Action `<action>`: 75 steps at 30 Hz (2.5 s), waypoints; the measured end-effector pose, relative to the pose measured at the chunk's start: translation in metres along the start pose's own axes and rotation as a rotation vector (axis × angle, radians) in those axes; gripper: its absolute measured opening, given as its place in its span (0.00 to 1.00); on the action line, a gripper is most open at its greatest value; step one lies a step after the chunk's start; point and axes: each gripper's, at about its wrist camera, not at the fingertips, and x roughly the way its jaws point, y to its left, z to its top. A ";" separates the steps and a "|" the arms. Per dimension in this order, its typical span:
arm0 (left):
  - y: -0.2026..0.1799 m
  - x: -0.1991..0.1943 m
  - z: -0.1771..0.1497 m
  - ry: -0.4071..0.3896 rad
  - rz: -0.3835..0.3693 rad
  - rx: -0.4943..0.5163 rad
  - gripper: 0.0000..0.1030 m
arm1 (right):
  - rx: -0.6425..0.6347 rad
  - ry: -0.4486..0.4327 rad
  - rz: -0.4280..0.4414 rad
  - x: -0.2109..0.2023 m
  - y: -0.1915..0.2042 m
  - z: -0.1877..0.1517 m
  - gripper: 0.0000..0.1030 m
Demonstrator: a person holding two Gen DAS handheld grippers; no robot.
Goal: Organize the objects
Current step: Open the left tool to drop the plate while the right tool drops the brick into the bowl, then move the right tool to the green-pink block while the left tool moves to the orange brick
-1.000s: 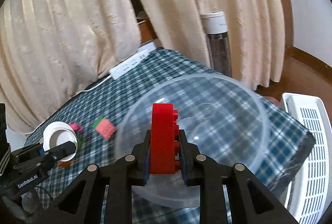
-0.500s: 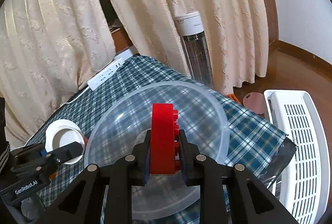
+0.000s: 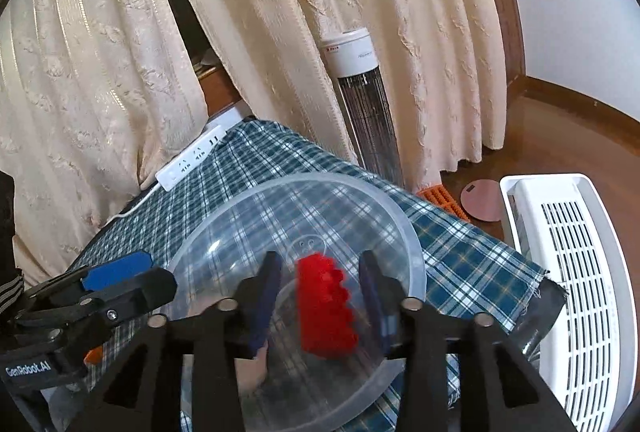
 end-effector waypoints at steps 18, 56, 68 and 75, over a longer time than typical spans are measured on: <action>0.075 -0.053 -0.025 -0.053 0.247 -0.144 0.67 | -0.043 0.020 0.094 0.004 0.044 -0.008 0.62; 0.162 -0.112 -0.127 0.019 0.390 -0.348 0.70 | -0.371 0.134 0.268 0.060 0.211 -0.040 0.66; 0.172 -0.099 -0.135 0.057 0.358 -0.374 0.70 | -0.440 0.173 0.192 0.089 0.227 -0.046 0.66; 0.174 -0.094 -0.135 0.068 0.363 -0.374 0.70 | -0.458 0.161 0.172 0.097 0.229 -0.042 0.66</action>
